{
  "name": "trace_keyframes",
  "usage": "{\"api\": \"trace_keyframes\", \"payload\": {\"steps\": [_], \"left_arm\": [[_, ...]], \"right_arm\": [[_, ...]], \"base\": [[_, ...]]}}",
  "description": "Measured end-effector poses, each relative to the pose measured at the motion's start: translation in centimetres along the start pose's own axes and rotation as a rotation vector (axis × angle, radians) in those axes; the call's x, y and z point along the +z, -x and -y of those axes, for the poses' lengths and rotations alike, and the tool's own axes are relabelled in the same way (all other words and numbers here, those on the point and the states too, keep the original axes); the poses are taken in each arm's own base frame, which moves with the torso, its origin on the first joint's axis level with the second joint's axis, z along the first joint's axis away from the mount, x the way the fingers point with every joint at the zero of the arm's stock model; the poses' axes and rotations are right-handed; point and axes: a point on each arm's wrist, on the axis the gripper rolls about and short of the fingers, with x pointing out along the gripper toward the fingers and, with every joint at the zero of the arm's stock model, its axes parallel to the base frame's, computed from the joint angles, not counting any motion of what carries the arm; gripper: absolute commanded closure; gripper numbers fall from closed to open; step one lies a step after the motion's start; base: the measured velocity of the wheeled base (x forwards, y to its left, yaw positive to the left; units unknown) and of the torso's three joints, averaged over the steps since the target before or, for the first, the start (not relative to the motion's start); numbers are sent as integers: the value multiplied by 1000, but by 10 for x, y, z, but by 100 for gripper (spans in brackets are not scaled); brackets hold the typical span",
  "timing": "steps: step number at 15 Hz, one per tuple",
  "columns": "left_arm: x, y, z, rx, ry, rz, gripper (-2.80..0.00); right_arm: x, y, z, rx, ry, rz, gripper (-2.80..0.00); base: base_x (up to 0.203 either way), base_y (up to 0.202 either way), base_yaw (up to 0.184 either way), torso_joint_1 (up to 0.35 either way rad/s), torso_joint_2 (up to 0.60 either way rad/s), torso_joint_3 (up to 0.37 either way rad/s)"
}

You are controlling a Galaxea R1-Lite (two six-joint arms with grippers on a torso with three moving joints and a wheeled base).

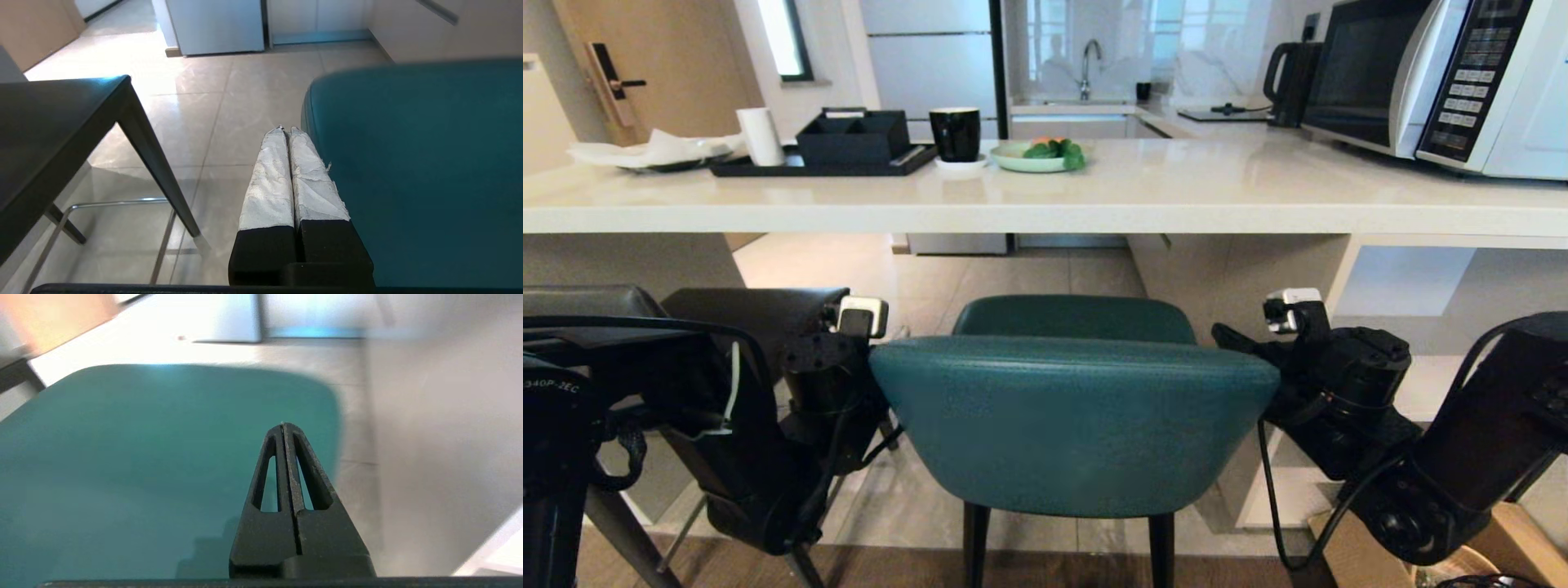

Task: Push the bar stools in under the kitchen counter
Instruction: Pull the blue chair out from under the dining table

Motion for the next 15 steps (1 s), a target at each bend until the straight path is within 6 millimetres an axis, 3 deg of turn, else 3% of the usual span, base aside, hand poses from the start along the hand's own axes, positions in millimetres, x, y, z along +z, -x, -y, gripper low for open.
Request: {"api": "trace_keyframes", "payload": {"steps": [3, 10, 15], "left_arm": [[-3, -2, 1, 4, -2, -5, 0], [-8, -6, -3, 7, -1, -13, 0], [-7, 26, -5, -11, -11, -80, 0]], "right_arm": [[1, 1, -8, 10, 0, -5, 0], [12, 40, -30, 95, 2, -23, 0], [3, 30, -23, 72, -8, -32, 0]], "base": [[0, 0, 0, 0, 0, 0], [0, 0, 0, 0, 0, 0], [0, 0, 0, 0, 0, 0]]}}
